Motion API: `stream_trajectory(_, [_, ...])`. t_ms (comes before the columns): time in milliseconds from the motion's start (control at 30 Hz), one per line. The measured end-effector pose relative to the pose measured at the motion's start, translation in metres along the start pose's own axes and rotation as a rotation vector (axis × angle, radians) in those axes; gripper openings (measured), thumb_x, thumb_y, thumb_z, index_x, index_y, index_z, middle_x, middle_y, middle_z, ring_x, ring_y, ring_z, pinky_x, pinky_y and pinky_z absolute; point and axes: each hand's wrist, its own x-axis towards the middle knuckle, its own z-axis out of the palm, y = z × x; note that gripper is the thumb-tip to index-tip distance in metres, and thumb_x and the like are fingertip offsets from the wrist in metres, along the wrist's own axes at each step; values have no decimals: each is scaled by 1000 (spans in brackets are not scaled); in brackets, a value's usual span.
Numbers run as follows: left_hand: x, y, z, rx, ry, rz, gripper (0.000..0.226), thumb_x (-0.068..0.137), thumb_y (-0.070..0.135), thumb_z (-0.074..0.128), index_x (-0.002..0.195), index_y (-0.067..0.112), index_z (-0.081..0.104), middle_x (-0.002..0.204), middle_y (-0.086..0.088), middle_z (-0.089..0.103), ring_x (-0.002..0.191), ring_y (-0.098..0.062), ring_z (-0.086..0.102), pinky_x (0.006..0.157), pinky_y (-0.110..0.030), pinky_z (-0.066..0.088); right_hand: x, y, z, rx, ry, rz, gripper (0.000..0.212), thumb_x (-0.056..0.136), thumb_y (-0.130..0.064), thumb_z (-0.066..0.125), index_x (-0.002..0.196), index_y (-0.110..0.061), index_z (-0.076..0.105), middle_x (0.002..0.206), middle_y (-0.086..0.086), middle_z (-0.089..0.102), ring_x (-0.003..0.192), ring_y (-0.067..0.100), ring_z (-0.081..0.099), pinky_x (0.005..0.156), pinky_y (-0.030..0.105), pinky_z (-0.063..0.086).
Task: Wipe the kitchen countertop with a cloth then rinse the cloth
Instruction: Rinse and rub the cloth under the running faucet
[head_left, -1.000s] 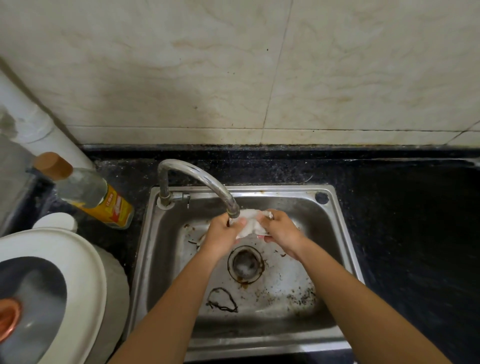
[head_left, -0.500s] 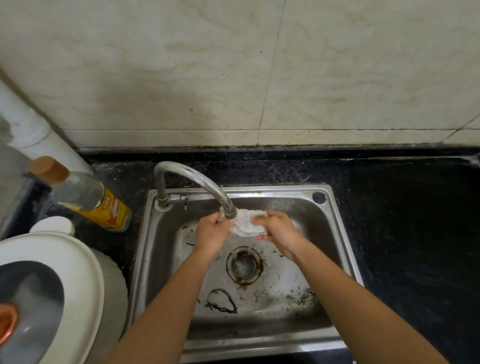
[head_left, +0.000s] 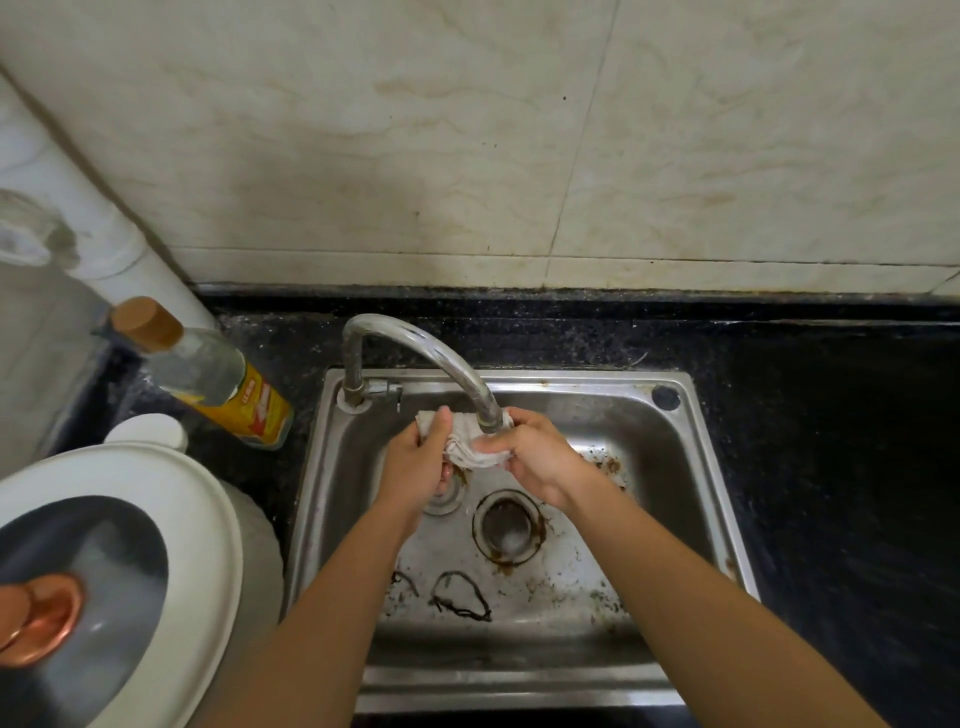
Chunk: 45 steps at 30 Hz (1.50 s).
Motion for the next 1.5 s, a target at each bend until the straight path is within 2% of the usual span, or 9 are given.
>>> stream_trajectory(167, [-3, 1, -4, -88, -53, -3, 19, 86, 29, 68, 94, 12, 64, 84, -8, 71, 68, -18, 64, 62, -31, 51, 3, 1, -1, 54, 58, 0, 34, 73, 18, 64, 102, 0, 61, 98, 17, 67, 92, 29, 65, 88, 38, 52])
stream_trajectory(367, [2, -5, -11, -93, -98, -19, 24, 81, -2, 68, 96, 15, 62, 97, -11, 65, 77, -23, 57, 66, -32, 47, -1, 7, -14, -376, 4, 2, 20, 85, -9, 70, 104, -12, 69, 103, 8, 72, 98, 23, 65, 79, 30, 51])
stream_trajectory(533, [-5, -5, -1, -61, -134, 31, 10, 92, 13, 59, 95, 16, 69, 74, -6, 58, 66, -17, 47, 59, -27, 39, 1, 9, -9, -573, 19, -84, 20, 97, -19, 56, 105, -2, 63, 84, 4, 62, 70, 10, 55, 59, 22, 44])
stream_trajectory(800, [-8, 5, 15, 134, 19, 76, 32, 94, 42, 52, 80, 19, 68, 64, 6, 62, 54, -5, 50, 52, -25, 39, 7, 18, 6, -620, 160, -162, 24, 99, -27, 49, 97, -9, 66, 89, 7, 69, 81, 15, 64, 75, 32, 54])
stream_trajectory(933, [-10, 8, 14, -77, -171, -43, 20, 91, 17, 61, 102, 0, 66, 68, 2, 61, 50, -2, 51, 44, -14, 39, 2, 8, -1, -548, 271, -85, 42, 100, -45, 41, 83, -15, 64, 56, -7, 48, 49, 6, 44, 50, 21, 36])
stream_trajectory(1033, [-8, 7, 10, -143, -220, -77, 16, 87, 7, 65, 102, 1, 68, 81, -4, 69, 68, -8, 63, 57, -17, 50, -1, 6, -5, -574, 220, -63, 46, 100, -47, 38, 72, -15, 55, 53, -6, 42, 40, 4, 37, 41, 18, 30])
stream_trajectory(1200, [-9, 2, 14, 81, -57, 43, 23, 96, 28, 52, 87, 15, 68, 72, -3, 64, 62, -10, 52, 56, -23, 42, -6, 8, -3, -663, 36, -177, 12, 102, -19, 44, 99, -14, 55, 66, -7, 50, 46, -1, 49, 45, 12, 34])
stream_trajectory(1300, [-10, 5, 22, 43, -7, 31, 32, 98, 35, 47, 101, 9, 67, 86, -11, 69, 80, -14, 64, 60, -28, 48, -5, 13, 3, -670, 29, -199, 17, 101, -17, 46, 114, -7, 52, 76, -4, 54, 58, 0, 49, 51, 14, 35])
stream_trajectory(1500, [-8, 10, 27, 70, 90, -7, 42, 97, 45, 42, 82, 14, 66, 64, 2, 59, 52, -9, 49, 49, -24, 34, -5, 22, 11, -530, 5, -166, 35, 92, -20, 43, 126, -16, 49, 111, -1, 64, 100, 9, 62, 84, 27, 52])
